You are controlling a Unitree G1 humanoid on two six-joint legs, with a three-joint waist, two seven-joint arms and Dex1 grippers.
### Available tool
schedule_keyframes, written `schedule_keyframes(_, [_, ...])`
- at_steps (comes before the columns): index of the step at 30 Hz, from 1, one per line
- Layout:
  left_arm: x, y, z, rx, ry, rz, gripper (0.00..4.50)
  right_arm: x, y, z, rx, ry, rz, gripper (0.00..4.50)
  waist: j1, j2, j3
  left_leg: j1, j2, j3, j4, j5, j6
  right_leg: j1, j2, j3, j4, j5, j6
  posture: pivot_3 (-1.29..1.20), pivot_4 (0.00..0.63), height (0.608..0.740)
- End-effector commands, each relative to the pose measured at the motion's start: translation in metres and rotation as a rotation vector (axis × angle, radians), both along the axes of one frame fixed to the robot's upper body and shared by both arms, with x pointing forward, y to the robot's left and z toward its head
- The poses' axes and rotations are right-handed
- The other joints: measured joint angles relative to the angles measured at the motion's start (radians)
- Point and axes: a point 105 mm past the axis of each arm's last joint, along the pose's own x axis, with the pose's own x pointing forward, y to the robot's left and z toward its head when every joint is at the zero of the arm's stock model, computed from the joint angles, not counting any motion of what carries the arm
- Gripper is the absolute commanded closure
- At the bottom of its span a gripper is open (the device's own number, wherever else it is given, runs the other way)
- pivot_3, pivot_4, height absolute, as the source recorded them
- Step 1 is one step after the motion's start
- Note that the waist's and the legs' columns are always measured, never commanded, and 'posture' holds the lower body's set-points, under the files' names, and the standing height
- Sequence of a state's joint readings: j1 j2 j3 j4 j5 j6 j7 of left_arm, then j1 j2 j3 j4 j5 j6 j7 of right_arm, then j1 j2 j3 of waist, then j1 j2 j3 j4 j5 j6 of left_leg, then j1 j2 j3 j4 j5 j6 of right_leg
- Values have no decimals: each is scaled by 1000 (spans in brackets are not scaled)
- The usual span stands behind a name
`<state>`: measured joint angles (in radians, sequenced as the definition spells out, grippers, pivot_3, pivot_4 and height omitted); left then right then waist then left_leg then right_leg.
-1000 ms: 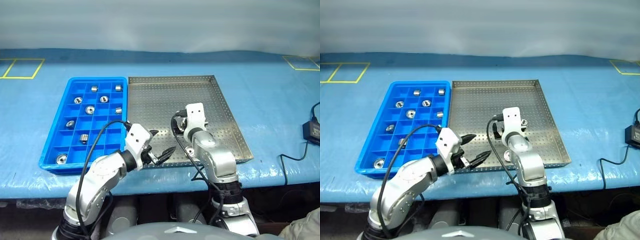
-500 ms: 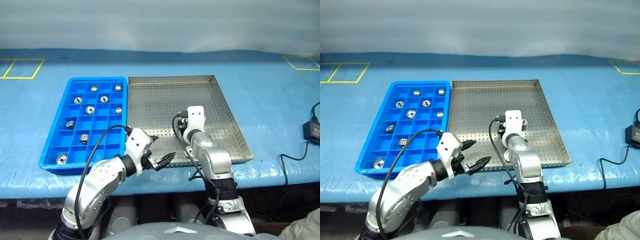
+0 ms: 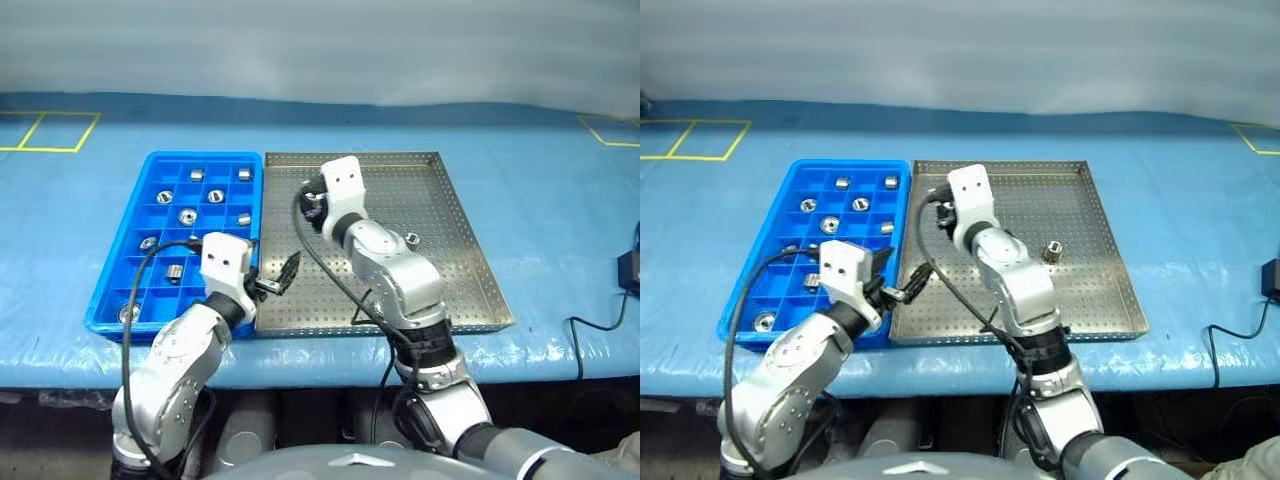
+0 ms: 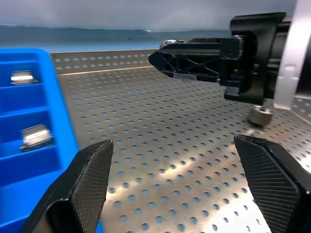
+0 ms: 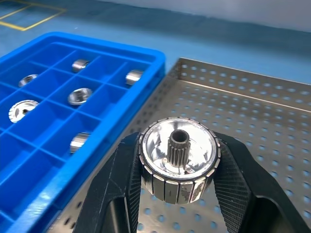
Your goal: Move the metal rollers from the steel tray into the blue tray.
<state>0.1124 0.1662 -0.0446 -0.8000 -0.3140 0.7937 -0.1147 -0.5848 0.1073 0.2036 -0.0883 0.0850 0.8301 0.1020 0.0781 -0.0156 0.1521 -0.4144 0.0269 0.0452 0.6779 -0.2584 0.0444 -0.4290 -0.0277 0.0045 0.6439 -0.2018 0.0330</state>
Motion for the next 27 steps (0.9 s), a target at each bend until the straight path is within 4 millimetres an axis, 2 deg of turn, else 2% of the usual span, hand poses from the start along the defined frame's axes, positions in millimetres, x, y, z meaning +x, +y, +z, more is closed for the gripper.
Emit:
schedule_keyframes(1, [-7, 18, 19, 4, -90, 119, 135, -3, 28, 20, 31, -77, 109, 2789, 19, 0, 0, 0, 0, 0, 0, 0, 0, 0, 0, 0, -1, 0, 0, 435, 150, 740])
schedule_keyframes(7, [-18, 38, 15, 26, -77, 244, 135, -1, 55, 14, 35, -74, 201, 2789, 73, 0, 0, 0, 0, -2, 0, 0, -1, 0, -1, -3, -1, -3, 1, 502, 150, 740])
schedule_keyframes(15, [-22, 34, 10, 17, -65, 248, 135, 6, 72, -3, 19, -44, 263, 2789, 139, 1, 1, -1, 1, -3, -1, 1, -3, -1, -1, -6, -1, -5, 2, 521, 150, 740])
schedule_keyframes(21, [-21, 32, 8, 20, -62, 244, 135, 2, 90, -8, 17, -32, 327, 2789, 179, 1, 1, -2, 1, -3, -4, 0, -5, -2, 0, -7, -1, -6, 0, 533, 150, 740])
schedule_keyframes(27, [-21, 28, 7, 10, -55, 230, 135, 2, 93, -26, -15, 6, 328, 2789, 224, 0, 0, -1, 1, -5, -11, 0, -8, -3, 0, -10, -2, -6, 0, 528, 150, 740])
